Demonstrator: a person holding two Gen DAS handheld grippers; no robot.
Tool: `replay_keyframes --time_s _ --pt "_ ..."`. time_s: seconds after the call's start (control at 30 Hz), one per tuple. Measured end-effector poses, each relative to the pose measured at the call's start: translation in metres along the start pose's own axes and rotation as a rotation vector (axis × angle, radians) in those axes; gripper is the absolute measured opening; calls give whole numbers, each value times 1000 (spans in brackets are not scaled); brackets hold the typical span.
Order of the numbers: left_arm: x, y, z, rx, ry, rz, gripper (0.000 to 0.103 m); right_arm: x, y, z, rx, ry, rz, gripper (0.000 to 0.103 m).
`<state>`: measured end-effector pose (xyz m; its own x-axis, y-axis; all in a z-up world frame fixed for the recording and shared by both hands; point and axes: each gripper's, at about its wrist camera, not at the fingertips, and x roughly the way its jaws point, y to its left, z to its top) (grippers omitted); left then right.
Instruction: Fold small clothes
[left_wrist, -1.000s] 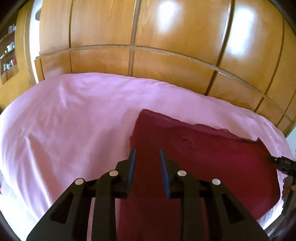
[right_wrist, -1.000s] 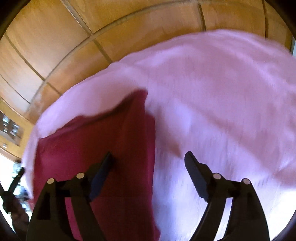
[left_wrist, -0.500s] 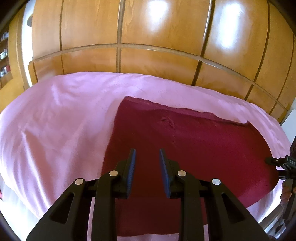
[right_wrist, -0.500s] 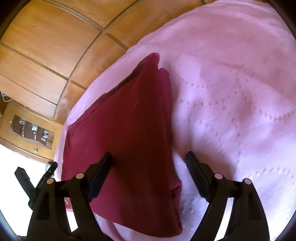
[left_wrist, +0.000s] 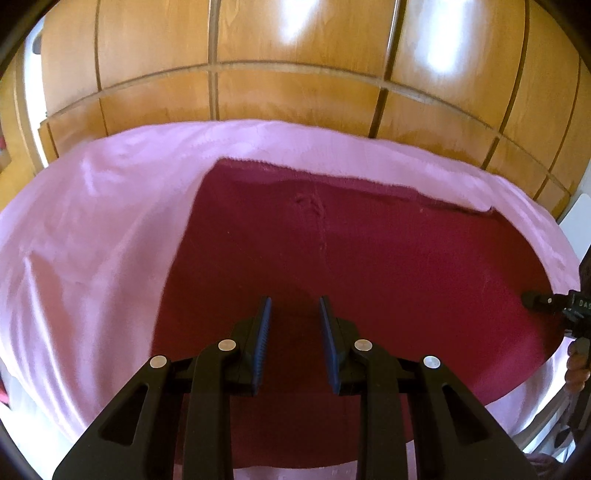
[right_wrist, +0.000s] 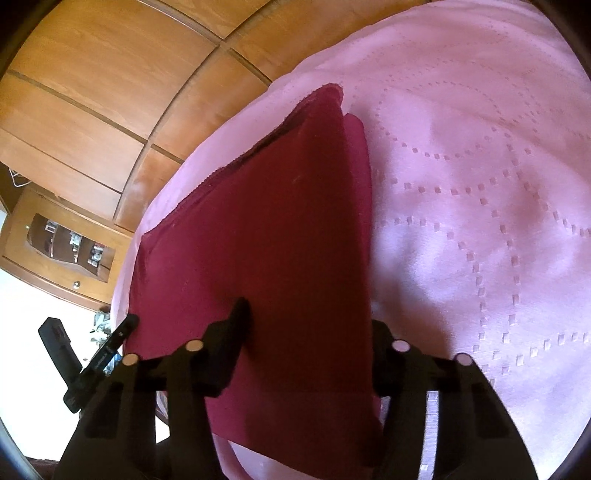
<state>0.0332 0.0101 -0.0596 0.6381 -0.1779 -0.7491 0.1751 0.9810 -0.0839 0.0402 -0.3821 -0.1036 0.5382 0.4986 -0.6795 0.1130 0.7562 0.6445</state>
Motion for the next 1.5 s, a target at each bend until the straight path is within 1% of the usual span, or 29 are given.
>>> replay_keyframes --time_s 0.1,0.17,0.23,0.33,0.47,0.5,0.53,0.57,0.63,0.73,0.93,1.13,1.5 --pt "1 -4 -2 18 4 20 25 1 1 0 -6 3 -6 50" --pt "-1 -5 -1 22 1 23 25 2 0 1 6 8 5 54" --pt "-6 -4 0 14 -10 16 25 2 -1 0 9 6 14 56" --pt "-19 -6 3 10 -51 26 25 2 -2 -2 4 2 19 61" --pt "-40 -17 7 43 -132 90 25 5 1 -1 3 2 34 72" --pt "-42 -20 9 49 -143 103 38 6 4 -1 -2 2 32 75" --pt "-46 -22 9 56 -156 108 64 7 6 -1 -9 1 29 75" --pt "-51 -26 10 66 -185 109 70 8 6 -1 -13 0 26 76" --pt "-59 -35 9 96 -226 109 71 8 6 -1 -19 -4 23 76" --pt "-60 -49 9 142 -225 93 71 8 4 0 -15 -8 30 76" --pt "-54 -71 5 179 -196 61 71 7 1 -2 -14 -17 44 76" --pt "-46 -87 2 216 -170 53 71 4 -4 -5 -12 -27 66 76" --pt "-41 -89 -1 223 -141 48 71 0 -5 -7 -6 -33 71 76"
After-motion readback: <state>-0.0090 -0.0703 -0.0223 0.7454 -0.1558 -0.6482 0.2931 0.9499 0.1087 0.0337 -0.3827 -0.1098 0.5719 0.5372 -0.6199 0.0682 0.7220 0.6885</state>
